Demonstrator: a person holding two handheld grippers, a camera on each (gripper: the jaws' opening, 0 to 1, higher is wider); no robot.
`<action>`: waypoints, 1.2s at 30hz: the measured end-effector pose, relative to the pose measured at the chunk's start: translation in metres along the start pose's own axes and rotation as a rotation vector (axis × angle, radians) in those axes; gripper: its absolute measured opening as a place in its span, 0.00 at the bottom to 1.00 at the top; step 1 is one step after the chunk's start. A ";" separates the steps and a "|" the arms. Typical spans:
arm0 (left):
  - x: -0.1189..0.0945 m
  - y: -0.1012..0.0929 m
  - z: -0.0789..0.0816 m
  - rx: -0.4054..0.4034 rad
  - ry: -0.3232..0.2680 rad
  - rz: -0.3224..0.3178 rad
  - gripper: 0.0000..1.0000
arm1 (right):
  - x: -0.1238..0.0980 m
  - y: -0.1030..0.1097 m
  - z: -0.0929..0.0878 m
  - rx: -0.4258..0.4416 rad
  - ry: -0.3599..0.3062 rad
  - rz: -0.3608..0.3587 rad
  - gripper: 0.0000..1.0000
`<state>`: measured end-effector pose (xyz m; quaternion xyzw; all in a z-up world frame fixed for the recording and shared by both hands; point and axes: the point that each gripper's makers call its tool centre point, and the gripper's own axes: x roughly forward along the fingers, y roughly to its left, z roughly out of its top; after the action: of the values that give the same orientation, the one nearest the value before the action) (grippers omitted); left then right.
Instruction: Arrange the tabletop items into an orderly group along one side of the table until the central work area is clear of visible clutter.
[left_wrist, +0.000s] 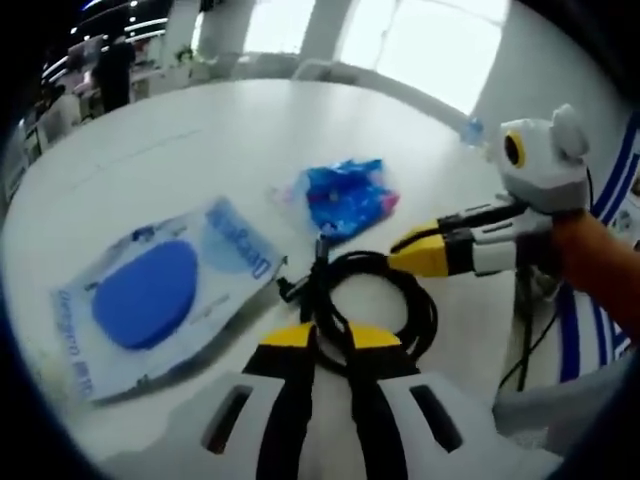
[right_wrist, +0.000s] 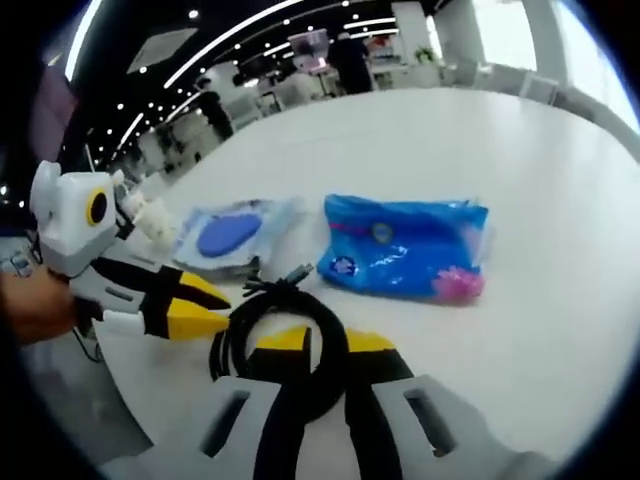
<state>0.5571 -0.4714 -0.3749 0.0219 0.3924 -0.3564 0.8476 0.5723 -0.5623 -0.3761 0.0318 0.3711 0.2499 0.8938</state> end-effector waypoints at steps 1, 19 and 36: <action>-0.004 0.000 0.000 0.009 -0.006 -0.003 0.12 | -0.002 0.002 0.001 -0.007 -0.007 0.004 0.14; -0.074 0.008 0.007 0.040 -0.125 -0.005 0.18 | -0.035 0.035 0.025 -0.062 -0.085 0.018 0.14; -0.190 0.032 -0.001 0.082 -0.289 0.063 0.21 | -0.075 0.076 0.049 -0.152 -0.172 0.003 0.20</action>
<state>0.4926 -0.3357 -0.2539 0.0173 0.2507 -0.3450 0.9043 0.5288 -0.5252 -0.2739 -0.0141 0.2731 0.2752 0.9217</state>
